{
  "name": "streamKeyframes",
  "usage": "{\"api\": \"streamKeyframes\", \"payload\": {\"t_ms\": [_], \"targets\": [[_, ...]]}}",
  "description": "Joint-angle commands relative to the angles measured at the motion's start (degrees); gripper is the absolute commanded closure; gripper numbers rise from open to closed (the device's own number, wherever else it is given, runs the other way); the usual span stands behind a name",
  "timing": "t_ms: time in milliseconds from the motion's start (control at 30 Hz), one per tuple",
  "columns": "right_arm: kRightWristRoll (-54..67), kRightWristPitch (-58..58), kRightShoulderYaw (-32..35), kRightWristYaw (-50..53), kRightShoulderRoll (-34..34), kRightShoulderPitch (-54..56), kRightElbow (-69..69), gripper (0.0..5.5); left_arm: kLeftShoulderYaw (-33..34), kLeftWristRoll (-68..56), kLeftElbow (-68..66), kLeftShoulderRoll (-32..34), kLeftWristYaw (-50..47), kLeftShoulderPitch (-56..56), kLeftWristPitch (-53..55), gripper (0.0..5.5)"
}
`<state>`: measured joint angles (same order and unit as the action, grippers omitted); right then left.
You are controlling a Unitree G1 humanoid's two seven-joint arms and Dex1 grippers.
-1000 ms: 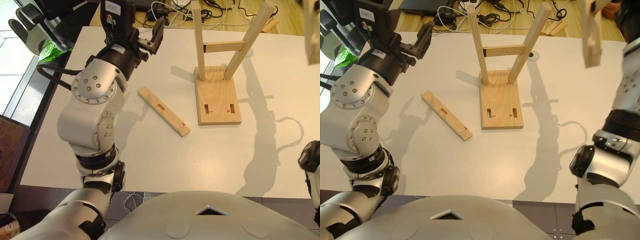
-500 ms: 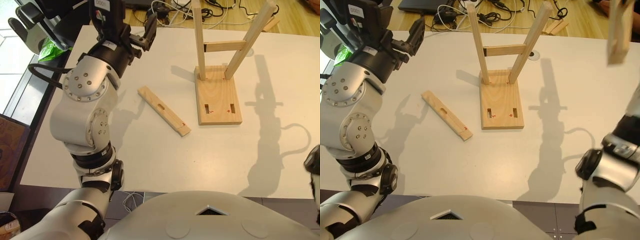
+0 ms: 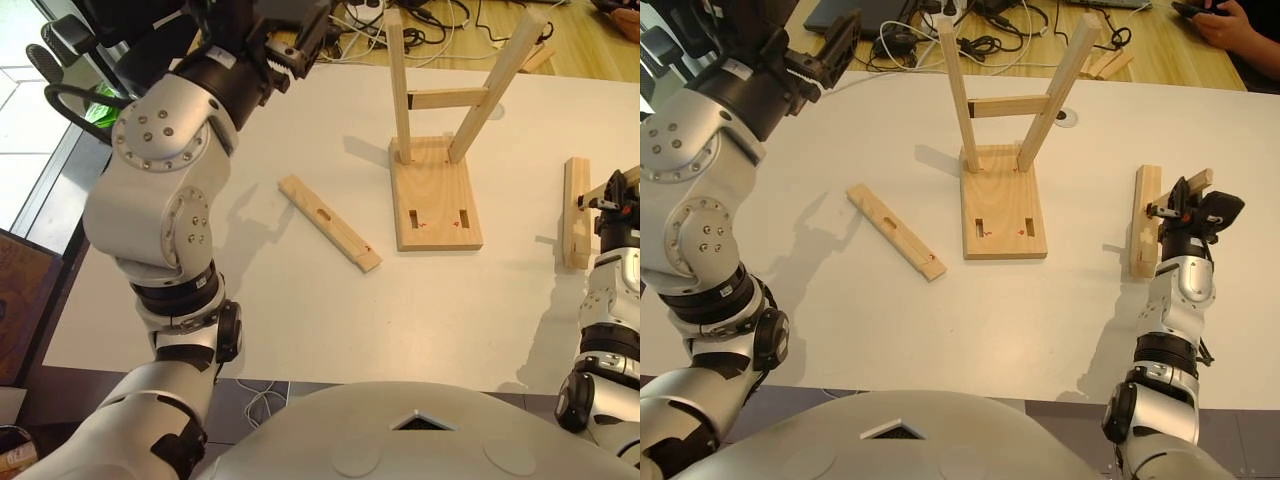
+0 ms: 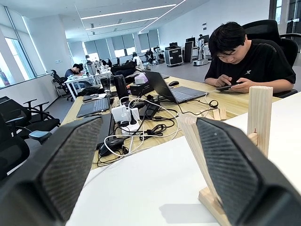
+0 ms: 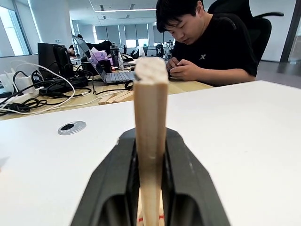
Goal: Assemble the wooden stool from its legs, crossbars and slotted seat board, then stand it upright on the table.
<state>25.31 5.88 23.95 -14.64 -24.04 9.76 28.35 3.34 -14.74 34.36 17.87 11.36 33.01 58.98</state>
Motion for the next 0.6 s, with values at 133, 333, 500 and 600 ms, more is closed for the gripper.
{"api": "streamKeyframes", "payload": {"t_ms": [133, 333, 500, 600], "targets": [[5.91, -12.42, 0.28, 1.84, -1.80, 12.06, -16.04, 5.11, 2.95, -1.79, -0.97, -2.73, -1.67, 0.58, 0.70, 1.81], [10.70, -17.62, 2.11, 2.93, -2.78, 20.14, -24.35, 5.11, 6.59, -5.66, -2.51, -5.93, -2.46, 1.64, 1.91, 1.81], [22.01, -23.96, 4.35, 4.87, -1.85, 29.23, -32.19, 5.11, 10.62, -9.97, -5.05, -8.29, -2.86, 3.51, 3.03, 1.81], [30.78, -28.57, 3.74, 4.62, -0.74, 32.10, -37.93, 5.11, 12.84, -14.61, -6.35, -9.51, -1.74, 5.35, 4.48, 1.81]]}}
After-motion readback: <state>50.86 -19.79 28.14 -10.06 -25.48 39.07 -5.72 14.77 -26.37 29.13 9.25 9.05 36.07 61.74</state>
